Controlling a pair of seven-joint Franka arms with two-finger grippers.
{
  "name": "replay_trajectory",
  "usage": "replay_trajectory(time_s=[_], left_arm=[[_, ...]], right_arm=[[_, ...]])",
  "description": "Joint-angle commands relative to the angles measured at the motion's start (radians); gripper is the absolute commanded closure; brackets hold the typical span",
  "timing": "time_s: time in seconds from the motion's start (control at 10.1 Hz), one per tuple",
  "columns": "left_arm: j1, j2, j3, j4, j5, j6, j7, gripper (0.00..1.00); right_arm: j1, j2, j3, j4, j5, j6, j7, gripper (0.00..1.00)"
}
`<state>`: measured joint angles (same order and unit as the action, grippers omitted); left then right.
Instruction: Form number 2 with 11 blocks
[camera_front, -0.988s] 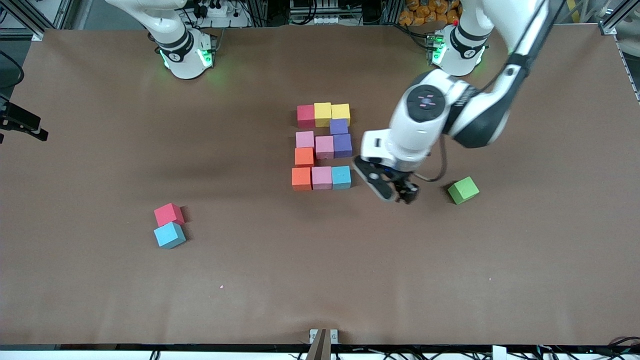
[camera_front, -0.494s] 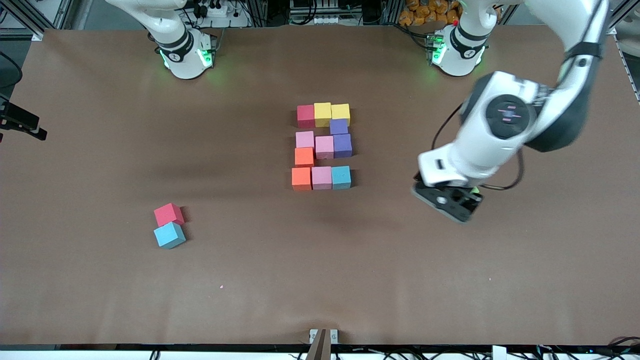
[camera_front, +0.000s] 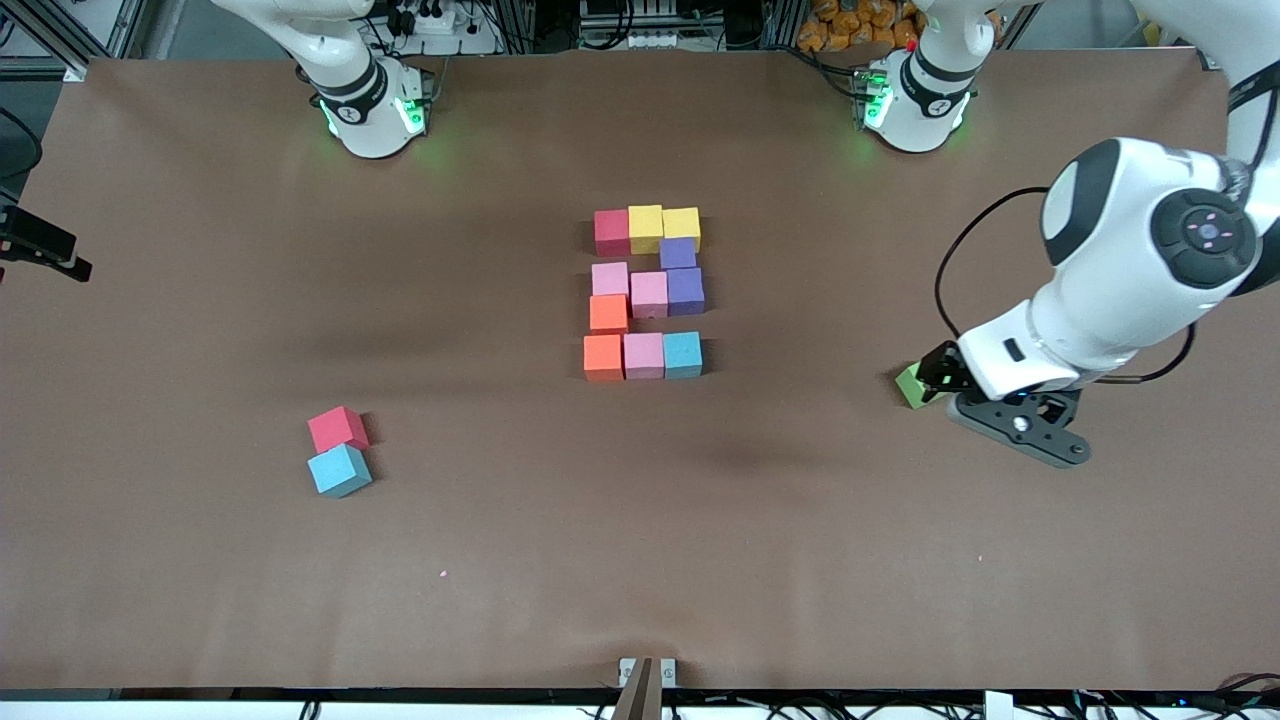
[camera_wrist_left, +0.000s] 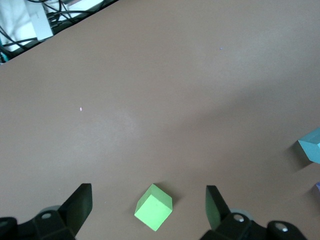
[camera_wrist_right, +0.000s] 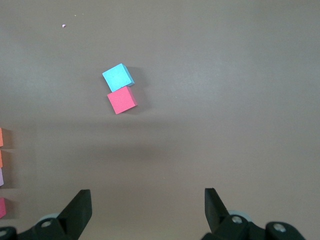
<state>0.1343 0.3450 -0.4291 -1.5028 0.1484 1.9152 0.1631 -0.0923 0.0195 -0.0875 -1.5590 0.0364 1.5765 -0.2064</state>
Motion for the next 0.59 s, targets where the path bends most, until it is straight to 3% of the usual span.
replay_trajectory(time_s=[0.0, 0.49], left_arm=[[0.008, -0.017, -0.003, 0.042, -0.015, -0.091, -0.007, 0.00], [0.067, -0.101, -0.007, 0.042, -0.026, -0.111, -0.115, 0.00]], right_arm=[[-0.009, 0.010, 0.005, 0.020, 0.020, -0.006, -0.015, 0.00], [-0.001, 0.022, 0.008, 0.024, 0.020, 0.000, -0.015, 0.00]])
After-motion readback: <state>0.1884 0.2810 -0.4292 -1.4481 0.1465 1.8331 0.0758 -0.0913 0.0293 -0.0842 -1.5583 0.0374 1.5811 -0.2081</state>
